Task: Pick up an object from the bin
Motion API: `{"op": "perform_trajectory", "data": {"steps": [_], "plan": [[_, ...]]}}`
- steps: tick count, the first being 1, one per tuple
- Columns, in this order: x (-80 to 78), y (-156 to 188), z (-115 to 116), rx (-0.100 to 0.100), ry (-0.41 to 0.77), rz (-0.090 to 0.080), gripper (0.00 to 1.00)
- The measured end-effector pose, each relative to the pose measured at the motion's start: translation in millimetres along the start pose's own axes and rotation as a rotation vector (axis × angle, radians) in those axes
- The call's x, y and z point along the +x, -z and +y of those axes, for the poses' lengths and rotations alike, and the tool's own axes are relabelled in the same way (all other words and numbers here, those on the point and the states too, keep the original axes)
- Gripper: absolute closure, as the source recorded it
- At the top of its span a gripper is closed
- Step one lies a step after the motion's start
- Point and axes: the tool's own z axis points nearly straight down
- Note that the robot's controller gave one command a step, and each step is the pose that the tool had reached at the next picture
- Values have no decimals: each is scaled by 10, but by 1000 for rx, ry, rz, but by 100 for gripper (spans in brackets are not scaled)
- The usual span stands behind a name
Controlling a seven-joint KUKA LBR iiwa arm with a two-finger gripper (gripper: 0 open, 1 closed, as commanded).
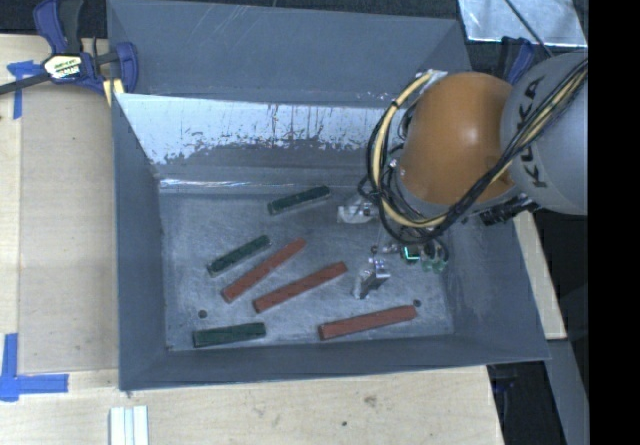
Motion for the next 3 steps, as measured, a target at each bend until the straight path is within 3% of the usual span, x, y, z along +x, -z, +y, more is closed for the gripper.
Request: {"op": "perform_trajectory", "data": {"steps": [1,2,3], "plan": [[-20,44,-2,0,0,-9,0],[-64,-412,323,3,144,-15,0],[-58,-638,508,1,334,-2,0]]}}
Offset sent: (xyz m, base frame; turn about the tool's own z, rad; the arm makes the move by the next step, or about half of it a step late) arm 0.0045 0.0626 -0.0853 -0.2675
